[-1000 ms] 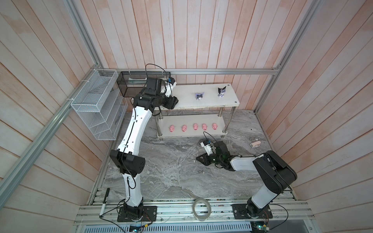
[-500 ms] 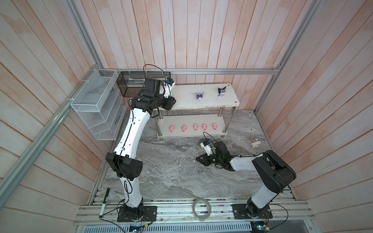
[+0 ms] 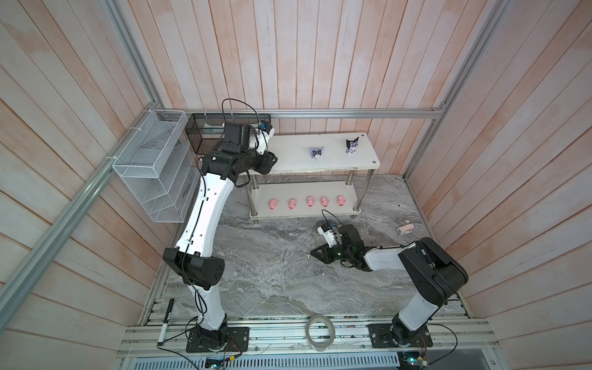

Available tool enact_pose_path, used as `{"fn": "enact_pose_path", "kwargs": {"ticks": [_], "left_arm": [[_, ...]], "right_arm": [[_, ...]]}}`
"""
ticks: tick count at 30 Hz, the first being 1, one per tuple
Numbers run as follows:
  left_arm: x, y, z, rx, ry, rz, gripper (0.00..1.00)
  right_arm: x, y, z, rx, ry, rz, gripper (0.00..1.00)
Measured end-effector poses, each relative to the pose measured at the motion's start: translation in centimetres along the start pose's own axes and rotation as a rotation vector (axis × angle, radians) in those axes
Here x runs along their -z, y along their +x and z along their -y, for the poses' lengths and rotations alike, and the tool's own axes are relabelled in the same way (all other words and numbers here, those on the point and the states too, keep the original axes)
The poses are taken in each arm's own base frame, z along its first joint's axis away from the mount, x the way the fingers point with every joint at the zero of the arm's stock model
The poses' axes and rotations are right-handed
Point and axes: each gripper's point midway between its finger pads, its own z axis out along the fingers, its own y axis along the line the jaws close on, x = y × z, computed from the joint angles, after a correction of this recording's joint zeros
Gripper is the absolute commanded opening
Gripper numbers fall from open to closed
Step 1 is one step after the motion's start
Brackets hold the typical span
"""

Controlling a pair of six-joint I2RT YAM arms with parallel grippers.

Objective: Organize plastic toys on shelves
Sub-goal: Pick up the plastic toy from the shelf.

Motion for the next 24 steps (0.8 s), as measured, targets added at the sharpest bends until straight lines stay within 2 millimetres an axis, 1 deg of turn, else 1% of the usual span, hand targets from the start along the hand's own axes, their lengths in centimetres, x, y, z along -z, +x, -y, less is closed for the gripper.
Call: {"fn": "enact_pose_path", "kwargs": {"ticks": [2,4,7,9,10,11,13,17,19,22,24], "left_arm": [[1.5,-0.2,0.6,0.001,-0.001,0.014,0.3],[3.2,-0.6,1.6,-0.009,-0.012,0.036,0.3],[5.7,-0.8,4.6,-0.04,-0.006,0.069,0.3],[7.2,-0.1,7.4,-0.059,0.019,0.078,0.3],[7.7,0.5,8.5,-0.06,0.031,0.078,0.3],[8.1,1.4,9.6,-0.06,0.044,0.071,0.3],[8.6,3.6,11.2,-0.051,0.054,0.043,0.3],[8.6,8.9,13.9,-0.014,0.082,-0.041,0.3],[8.2,11.9,14.7,0.018,0.091,-0.1,0.3],[7.0,16.7,15.0,0.067,0.076,-0.211,0.3],[5.9,20.5,15.3,0.098,0.065,-0.306,0.3]], "right_arm": [[0.0,-0.1,0.0,0.001,-0.001,0.001,0.22],[0.0,-0.2,-0.1,0.002,-0.002,0.003,0.22],[0.0,-0.4,-0.1,0.005,-0.004,0.006,0.22],[0.0,-0.4,-0.2,0.005,-0.006,0.007,0.22],[0.0,-0.4,-0.2,0.005,-0.007,0.007,0.22],[0.0,-0.4,-0.2,0.004,-0.006,0.005,0.22],[0.0,-0.3,-0.2,0.003,-0.007,0.002,0.21],[0.4,-0.5,-0.3,-0.001,-0.005,0.001,0.21],[0.8,-0.8,-0.3,-0.003,-0.002,0.009,0.21],[1.5,-1.5,-0.1,-0.005,0.008,0.028,0.21],[1.8,-1.9,0.1,-0.004,0.013,0.041,0.21]]}}
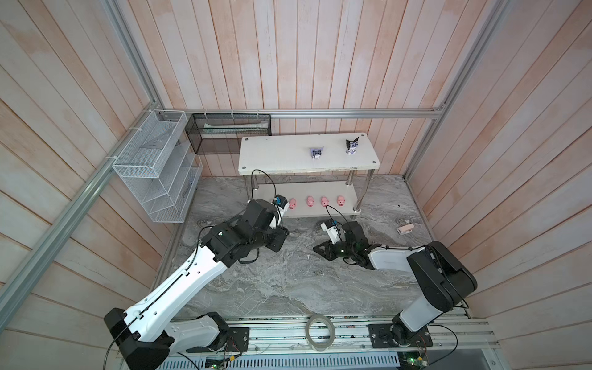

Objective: Organize plastic toys on shelves
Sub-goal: Pick up the plastic toy from the shelf, then place the plastic toy at the bottom-center of the table.

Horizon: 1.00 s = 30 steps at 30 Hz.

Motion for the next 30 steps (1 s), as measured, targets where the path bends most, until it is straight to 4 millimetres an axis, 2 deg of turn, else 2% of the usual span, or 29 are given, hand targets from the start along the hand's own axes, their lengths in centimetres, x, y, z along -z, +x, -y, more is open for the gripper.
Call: {"fn": "enact_pose_path", "kwargs": {"ticks": [5,11,17,24,30], "left_arm": [[-4.6,6.7,-0.3,0.053,-0.025,-0.215,0.29],[-8.4,11.5,0.2,0.074,-0.022,-0.405,0.29],[-11.2,14.0,0.9,0.08,-0.006,-0.523,0.28],[-12.6,15.6,1.8,0.08,0.028,-0.594,0.28],[-13.5,17.3,2.1,0.071,0.037,-0.663,0.27]], "right_arm": [[0.4,-0.2,0.4,-0.001,0.018,0.005,0.21],[1.0,-0.4,0.6,-0.003,0.032,0.015,0.21],[1.4,-0.2,0.7,-0.003,0.04,0.022,0.21],[1.5,0.7,1.3,-0.016,0.049,0.013,0.21],[1.6,0.5,1.3,-0.011,0.045,0.027,0.21]]}}
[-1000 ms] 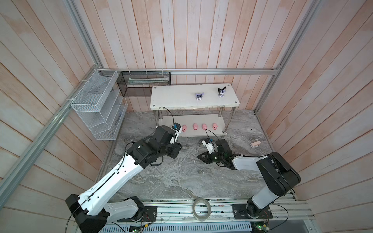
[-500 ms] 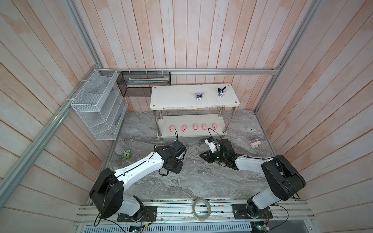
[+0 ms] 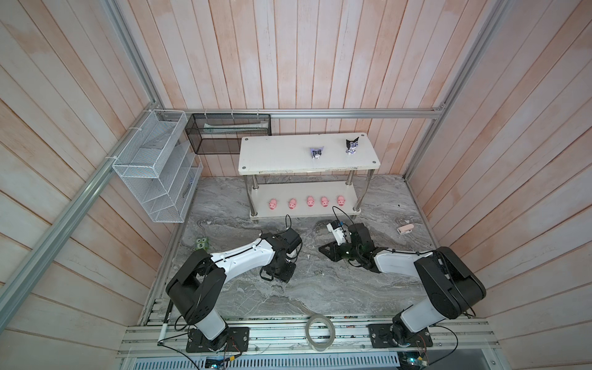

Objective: Organize plastic toys on shelves
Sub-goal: Place the plastic toy at the bottom-center of the table.

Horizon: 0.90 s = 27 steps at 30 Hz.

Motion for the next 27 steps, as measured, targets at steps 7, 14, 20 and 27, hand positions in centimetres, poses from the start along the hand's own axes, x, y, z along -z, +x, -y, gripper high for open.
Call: {"fn": "enact_pose_path", "kwargs": {"ticks": [7,14,20,27], "left_arm": [[-1.7,1.2,-0.1,-0.014,-0.014,-0.087,0.27],[-1.8,1.2,-0.1,-0.018,-0.024,-0.119,0.27],[-1.8,1.0,-0.2,-0.018,-0.042,-0.147,0.28],[-1.9,1.0,-0.3,-0.018,-0.053,-0.161,0.39]], "right_arm": [[0.1,0.1,0.2,0.0,-0.006,0.011,0.2],[0.0,0.5,0.6,-0.015,-0.012,0.009,0.21],[-0.1,0.8,0.9,-0.026,-0.016,0.004,0.2],[-0.2,0.8,0.9,-0.029,-0.027,0.005,0.2]]}}
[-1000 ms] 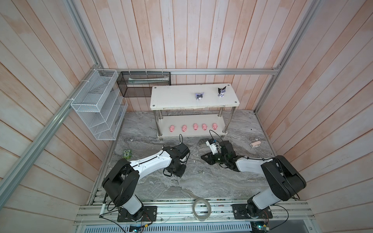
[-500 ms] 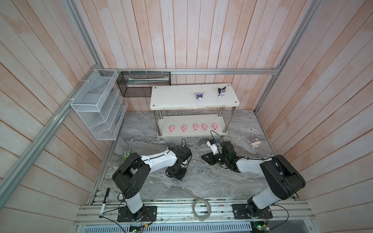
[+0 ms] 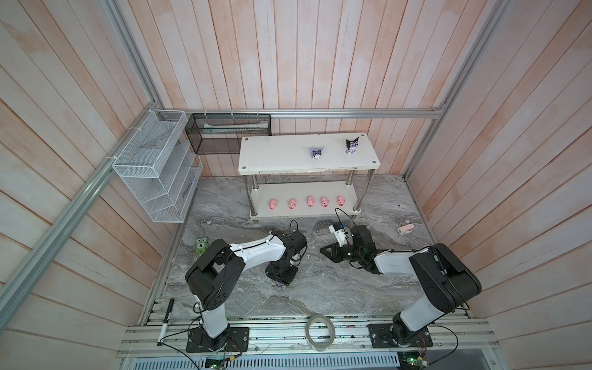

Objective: Organize plastic toys on shelves
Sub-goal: Place the plastic toy at the bottom-center of the table.

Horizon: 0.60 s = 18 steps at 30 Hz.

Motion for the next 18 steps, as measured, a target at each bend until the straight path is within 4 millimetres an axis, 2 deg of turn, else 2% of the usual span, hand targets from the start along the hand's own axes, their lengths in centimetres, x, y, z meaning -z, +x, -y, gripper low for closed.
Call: {"fn": "enact_pose_path", "kwargs": {"ticks": [5,18], "left_arm": [[0.0,0.01,0.04,-0.003,-0.007,-0.01,0.46],[0.36,-0.45,0.01,-0.007,-0.036,0.006,0.56]], "right_arm": [[-0.08,0.0,0.11,-0.002,-0.002,0.001,0.2],[-0.3,0.2,0.18,-0.009,-0.01,-0.003,0.2]]}}
